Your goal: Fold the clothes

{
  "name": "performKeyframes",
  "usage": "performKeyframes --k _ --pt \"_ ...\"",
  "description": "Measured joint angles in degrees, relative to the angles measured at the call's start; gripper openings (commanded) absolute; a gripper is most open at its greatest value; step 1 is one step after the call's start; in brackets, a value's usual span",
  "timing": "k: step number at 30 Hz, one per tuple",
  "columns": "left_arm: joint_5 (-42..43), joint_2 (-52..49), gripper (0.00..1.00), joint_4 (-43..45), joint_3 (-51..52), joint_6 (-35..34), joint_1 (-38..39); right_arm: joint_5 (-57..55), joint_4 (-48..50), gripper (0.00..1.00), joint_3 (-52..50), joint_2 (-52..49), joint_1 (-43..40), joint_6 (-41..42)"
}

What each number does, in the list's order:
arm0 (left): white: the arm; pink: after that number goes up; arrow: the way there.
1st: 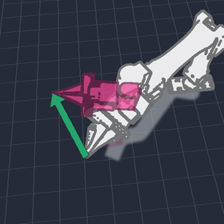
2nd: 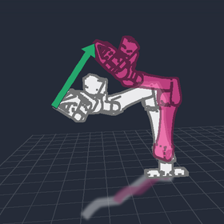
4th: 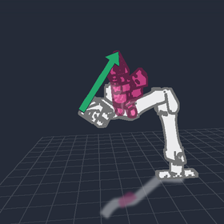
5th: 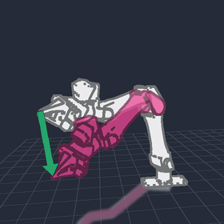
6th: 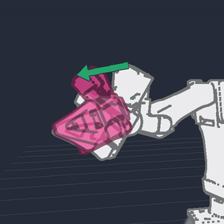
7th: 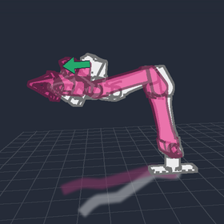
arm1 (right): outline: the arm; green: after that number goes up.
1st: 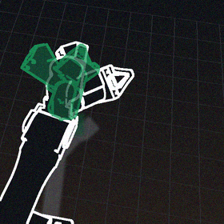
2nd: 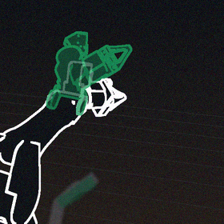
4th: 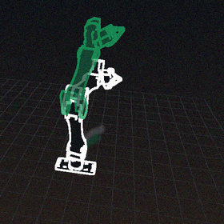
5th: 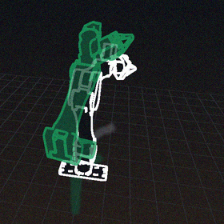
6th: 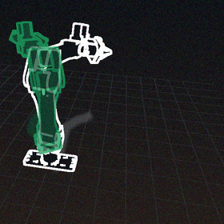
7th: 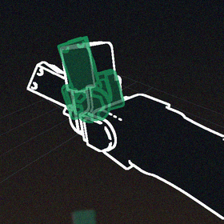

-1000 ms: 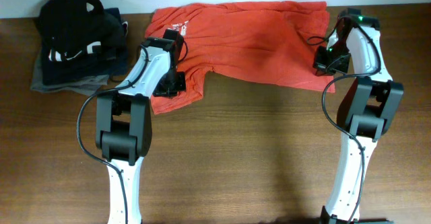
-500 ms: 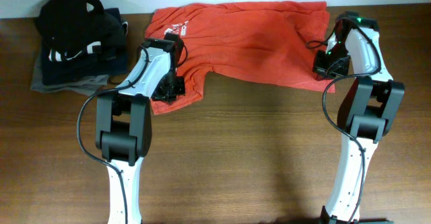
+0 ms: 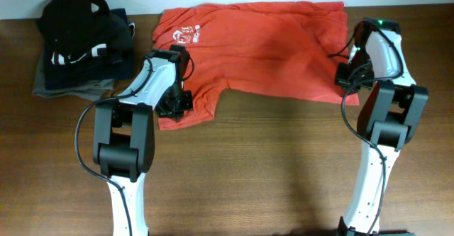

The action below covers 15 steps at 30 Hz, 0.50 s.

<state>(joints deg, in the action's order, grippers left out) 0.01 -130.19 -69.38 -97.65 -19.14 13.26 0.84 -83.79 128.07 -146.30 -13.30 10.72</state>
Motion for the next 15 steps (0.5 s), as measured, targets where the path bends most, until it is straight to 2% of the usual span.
performKeyframes --k 12,15 --pt "5.9 -2.7 0.01 -14.9 3.5 -1.7 0.0 -0.9 -4.2 0.04 -1.6 0.0 -8.3 1.3" --pt "5.9 -2.9 0.01 -16.1 3.6 -1.9 0.1 -1.1 -5.4 0.04 -2.0 0.0 -9.0 1.8"
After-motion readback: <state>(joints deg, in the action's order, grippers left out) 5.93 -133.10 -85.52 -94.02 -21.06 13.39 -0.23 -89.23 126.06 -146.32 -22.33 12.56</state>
